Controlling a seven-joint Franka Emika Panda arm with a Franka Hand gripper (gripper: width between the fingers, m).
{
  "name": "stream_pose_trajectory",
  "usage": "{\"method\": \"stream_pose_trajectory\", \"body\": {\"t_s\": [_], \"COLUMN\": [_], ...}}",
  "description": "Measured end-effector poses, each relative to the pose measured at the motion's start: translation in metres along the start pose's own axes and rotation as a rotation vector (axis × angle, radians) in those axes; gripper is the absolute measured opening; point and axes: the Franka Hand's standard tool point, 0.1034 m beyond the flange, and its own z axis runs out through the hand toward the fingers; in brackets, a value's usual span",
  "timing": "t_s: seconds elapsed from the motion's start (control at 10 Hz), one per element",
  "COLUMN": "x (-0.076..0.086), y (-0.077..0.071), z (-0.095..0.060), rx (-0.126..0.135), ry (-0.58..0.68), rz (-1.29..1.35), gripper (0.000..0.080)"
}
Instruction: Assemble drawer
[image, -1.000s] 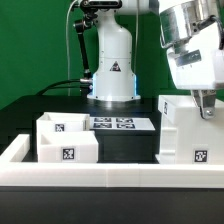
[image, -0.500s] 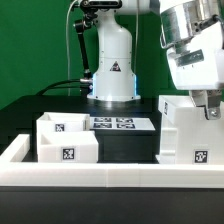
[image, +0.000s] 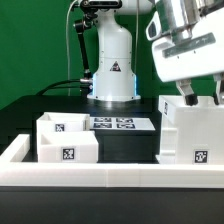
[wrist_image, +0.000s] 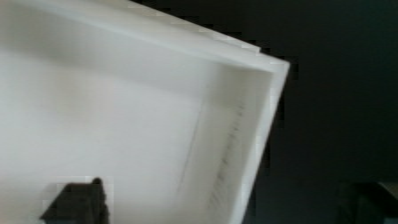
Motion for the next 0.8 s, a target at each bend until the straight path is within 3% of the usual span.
{"method": "stream_pose_trajectory", "body": {"t_s": [0.3, 0.5, 0.6, 0.7, 0.8], "x": [0.008, 0.007, 0.007, 0.01, 0.017], "y": [0.007, 0.008, 0.01, 0.022, 0.029], "z": [-0.021, -0.019, -0.019, -0.018, -0.024], "rx": [0.046, 0.041, 0.034, -0.021, -0.043], "ry": [-0.007, -0.008, -0.011, -0.051, -0.08], "rz": [-0.173, -0.198, -0.223, -0.437, -0.603], "gripper": [0.0649, 0.0649, 0.0649, 0.0649, 0.0649]}}
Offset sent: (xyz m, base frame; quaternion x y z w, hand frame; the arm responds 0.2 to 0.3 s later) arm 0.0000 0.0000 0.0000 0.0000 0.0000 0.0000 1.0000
